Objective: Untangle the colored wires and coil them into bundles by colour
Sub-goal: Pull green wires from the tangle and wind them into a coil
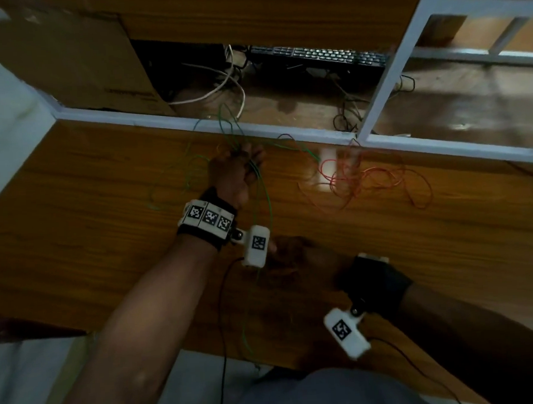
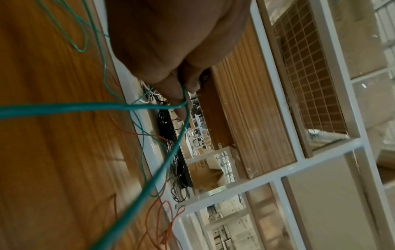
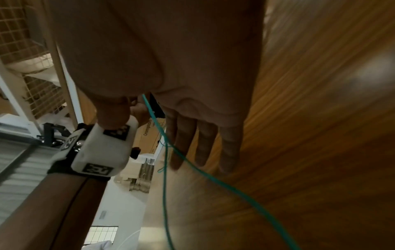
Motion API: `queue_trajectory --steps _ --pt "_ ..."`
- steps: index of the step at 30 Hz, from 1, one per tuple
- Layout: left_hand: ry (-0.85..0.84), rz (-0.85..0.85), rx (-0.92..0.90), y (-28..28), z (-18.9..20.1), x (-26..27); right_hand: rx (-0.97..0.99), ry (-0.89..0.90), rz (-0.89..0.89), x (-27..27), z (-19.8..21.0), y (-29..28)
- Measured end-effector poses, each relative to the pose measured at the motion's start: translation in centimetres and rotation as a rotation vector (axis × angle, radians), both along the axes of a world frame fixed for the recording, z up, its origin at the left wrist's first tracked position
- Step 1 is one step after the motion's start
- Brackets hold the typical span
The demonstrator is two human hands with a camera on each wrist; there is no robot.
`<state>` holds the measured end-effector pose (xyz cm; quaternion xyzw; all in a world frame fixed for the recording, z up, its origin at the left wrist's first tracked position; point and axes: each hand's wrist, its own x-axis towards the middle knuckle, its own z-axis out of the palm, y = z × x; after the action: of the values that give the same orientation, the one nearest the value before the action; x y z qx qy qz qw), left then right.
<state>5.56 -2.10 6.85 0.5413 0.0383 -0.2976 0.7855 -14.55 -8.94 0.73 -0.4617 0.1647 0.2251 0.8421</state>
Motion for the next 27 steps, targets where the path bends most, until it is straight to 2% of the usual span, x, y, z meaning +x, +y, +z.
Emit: queue_trajectory --steps 2,5,8,10,13,15,18,20,22,24,25,26,27 --pt "0.008 0.022 -0.026 0.2 0.4 0.4 -0.024 -0.035 0.039 0.4 -0.3 -0.6" --pt "0.000 0.062 -0.020 0.8 0.5 1.3 -0.185 -0.066 0.060 0.3 0.1 -2.4" --pt "-0.013 0.074 0.045 1.6 -0.2 2.0 -0.534 -0.019 -0.062 0.5 1.3 -6.2" --pt "-0.007 0.050 0.126 2.0 -1.0 2.1 -0.787 -0.076 -0.150 0.9 2.4 -9.4" --pt "0.037 -0.091 0.256 2.6 -2.2 1.3 -1.230 -0.193 -0.089 0.9 3.9 -13.1" --pt "0.048 -0.206 0.329 2.9 -2.2 -0.1 -1.394 -0.170 -0.021 0.3 4.0 -14.3" --pt "-0.010 -0.261 0.443 3.5 -1.8 -2.1 -1.498 -0.171 -0.007 -0.9 3.8 -14.8" --pt "-0.222 -0.265 0.545 3.6 -1.6 -3.0 -1.448 -0.167 -0.032 -1.5 4.4 -14.9" --pt "-0.651 -0.252 0.665 3.3 -0.8 -4.2 -1.369 -0.194 -0.045 -1.8 5.7 -14.8" --pt "-1.092 -0.273 0.657 2.2 0.6 -6.0 -1.301 -0.276 -0.012 -1.9 7.4 -14.1" --pt "-1.257 -0.319 0.627 1.3 1.5 -7.2 -1.277 -0.327 0.011 -1.9 8.4 -13.6" --pt "-1.349 -0.383 0.595 0.2 2.3 -8.4 -1.264 -0.363 0.024 -2.0 9.3 -13.3" --pt "-1.357 -0.458 0.563 -1.0 2.7 -9.3 -1.252 -0.386 0.013 -2.2 10.1 -13.2"
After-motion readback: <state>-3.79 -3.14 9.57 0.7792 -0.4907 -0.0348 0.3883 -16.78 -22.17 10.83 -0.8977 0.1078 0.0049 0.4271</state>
